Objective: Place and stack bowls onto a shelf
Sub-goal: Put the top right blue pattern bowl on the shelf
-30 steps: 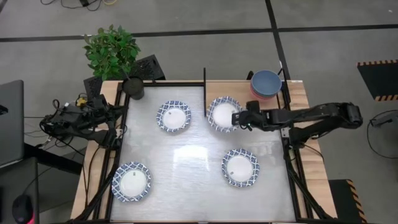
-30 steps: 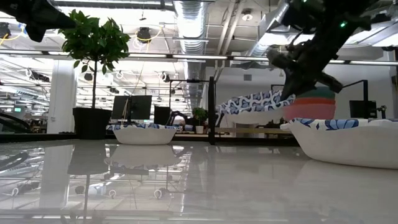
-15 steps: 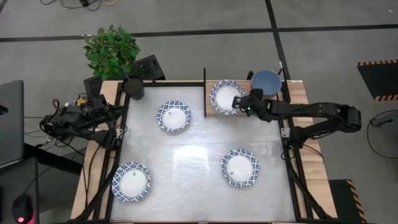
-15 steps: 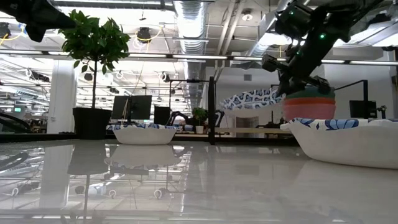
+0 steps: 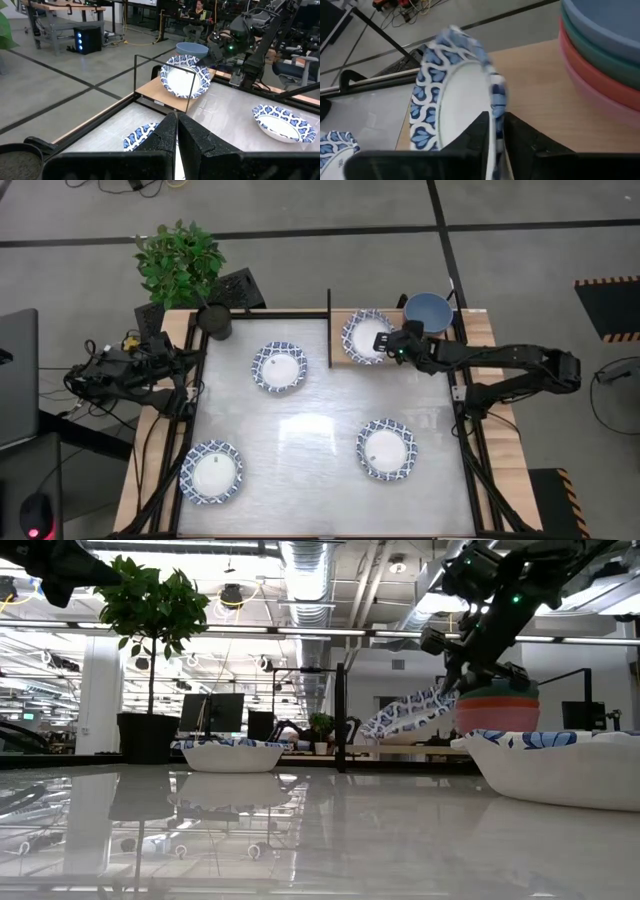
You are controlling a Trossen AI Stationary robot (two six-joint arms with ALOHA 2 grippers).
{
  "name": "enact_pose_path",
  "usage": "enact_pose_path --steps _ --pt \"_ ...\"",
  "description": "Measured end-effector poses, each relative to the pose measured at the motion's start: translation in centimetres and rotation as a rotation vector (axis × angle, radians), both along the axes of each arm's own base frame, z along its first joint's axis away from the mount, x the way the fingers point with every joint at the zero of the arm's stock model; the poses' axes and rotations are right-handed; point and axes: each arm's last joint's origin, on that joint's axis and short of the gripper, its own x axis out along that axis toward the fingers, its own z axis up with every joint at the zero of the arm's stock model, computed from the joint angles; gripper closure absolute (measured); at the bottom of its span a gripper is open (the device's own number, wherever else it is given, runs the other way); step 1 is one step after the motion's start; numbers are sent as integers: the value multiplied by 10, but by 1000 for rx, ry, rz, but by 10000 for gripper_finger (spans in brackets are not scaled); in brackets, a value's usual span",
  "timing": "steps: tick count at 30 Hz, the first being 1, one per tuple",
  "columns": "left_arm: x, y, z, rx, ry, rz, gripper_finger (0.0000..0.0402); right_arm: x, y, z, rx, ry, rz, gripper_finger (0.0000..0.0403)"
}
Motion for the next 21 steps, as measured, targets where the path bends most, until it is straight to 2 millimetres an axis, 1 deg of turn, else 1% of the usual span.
enact_pose_path --steps 5,10,15,18,21 --pt "0 0 0 0 0 0 401 -1 -1 0 -5 11 2 284" --pt "0 0 0 0 0 0 401 1 -2 2 -39 42 43 245" --pt "0 0 0 0 0 -1 401 7 -4 9 -95 -2 76 209" --pt "0 0 0 0 0 -1 401 7 -4 9 -104 -3 84 196" --pt "0 0 0 0 0 -1 401 6 -3 7 -102 58 108 191"
